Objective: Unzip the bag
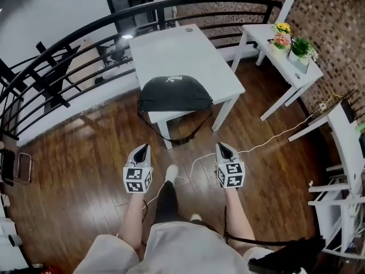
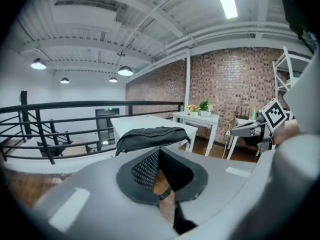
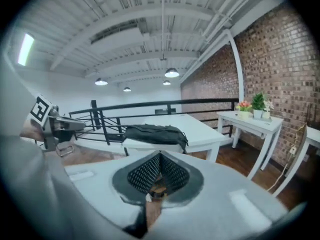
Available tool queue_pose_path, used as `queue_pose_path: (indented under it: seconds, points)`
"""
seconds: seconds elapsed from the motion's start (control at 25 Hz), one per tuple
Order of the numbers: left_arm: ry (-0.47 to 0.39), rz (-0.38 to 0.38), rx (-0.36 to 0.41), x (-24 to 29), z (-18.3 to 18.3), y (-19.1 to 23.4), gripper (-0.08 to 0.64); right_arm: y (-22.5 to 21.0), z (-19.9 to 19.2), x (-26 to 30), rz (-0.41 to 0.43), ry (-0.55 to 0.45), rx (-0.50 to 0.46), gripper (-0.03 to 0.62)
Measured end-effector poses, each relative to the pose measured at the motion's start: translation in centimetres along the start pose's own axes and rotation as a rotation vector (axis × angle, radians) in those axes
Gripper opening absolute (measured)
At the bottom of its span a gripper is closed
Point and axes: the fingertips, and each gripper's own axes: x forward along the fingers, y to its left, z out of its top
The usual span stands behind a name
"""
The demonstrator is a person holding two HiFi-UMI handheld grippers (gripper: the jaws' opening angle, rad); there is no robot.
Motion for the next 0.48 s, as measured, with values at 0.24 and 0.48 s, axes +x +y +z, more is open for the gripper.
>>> queue_pose_path:
  seconds: [0.24,0.48]
  points:
    - [-0.183,-0.067,0.042,-12.4,6.0,-14.0,0.017,6.1,4.1,-14.6,0.097,-0.142,0.002,-0.009]
    - [-0.313,-0.066,0.132,-19.7,10.1,-17.1,0.017,11.6,9.0,-21.4,0.136,-0.255,-0.055,-0.009]
